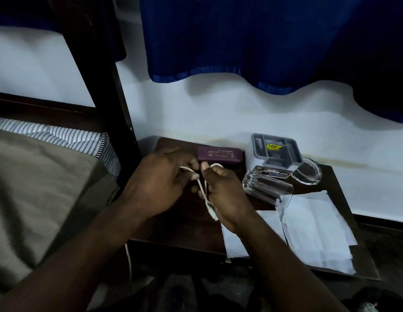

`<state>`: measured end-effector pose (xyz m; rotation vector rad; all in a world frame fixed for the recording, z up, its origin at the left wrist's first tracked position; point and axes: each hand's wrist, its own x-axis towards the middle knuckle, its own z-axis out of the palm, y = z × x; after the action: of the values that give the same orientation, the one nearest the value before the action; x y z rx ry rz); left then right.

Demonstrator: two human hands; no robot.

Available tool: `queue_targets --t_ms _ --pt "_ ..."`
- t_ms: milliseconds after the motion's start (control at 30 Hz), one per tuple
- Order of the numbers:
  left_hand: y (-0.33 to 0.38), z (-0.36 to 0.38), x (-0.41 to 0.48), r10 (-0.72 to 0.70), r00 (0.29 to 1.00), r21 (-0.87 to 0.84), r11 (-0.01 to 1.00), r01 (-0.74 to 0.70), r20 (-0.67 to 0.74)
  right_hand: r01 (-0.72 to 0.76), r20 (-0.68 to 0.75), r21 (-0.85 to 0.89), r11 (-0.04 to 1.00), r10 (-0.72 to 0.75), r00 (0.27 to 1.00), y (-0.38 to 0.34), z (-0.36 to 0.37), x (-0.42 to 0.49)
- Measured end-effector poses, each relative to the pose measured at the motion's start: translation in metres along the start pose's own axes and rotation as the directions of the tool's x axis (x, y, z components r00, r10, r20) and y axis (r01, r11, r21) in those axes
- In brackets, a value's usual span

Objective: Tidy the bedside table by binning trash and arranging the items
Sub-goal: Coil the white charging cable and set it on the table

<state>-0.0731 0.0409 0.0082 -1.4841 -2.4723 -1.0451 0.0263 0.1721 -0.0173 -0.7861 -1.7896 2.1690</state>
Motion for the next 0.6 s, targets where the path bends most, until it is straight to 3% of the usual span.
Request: queue_targets --t_ms 100,233,333,400,500,600 --pt "-0.003 -0.004 0.003 -0.031 0.999 -0.092 0.995 0.029 -0.025 -0.131 0.143 -0.033 0.991 0.135 0.981 -0.003 0.005 -0.006" --pt "-0.004 -0.005 0.005 -0.088 0.996 -0.255 0.964 0.081 -0.019 -0.342 0.388 -0.008 0.940 0.318 0.865 -0.013 -0.005 -0.011" --pt "-0.002 0.002 0.008 -0.238 0.963 -0.511 0.816 0.270 0.128 -0.449 0.553 0.218 0.866 0.269 0.788 -0.025 -0.018 -0.012" --pt "0.000 0.010 0.006 -0.287 0.927 -0.532 0.759 0.374 0.243 -0.474 0.645 0.386 0.791 0.135 0.752 -0.031 -0.024 -0.012" --pt "0.002 0.020 -0.002 -0.277 0.849 -0.419 0.774 0.475 0.450 -0.424 0.578 0.673 0.606 -0.072 0.813 -0.032 -0.026 -0.009" --pt "0.008 0.026 -0.006 -0.248 0.814 -0.335 0.819 0.465 0.525 -0.214 0.321 0.851 0.480 -0.152 0.935 -0.029 -0.024 -0.003"
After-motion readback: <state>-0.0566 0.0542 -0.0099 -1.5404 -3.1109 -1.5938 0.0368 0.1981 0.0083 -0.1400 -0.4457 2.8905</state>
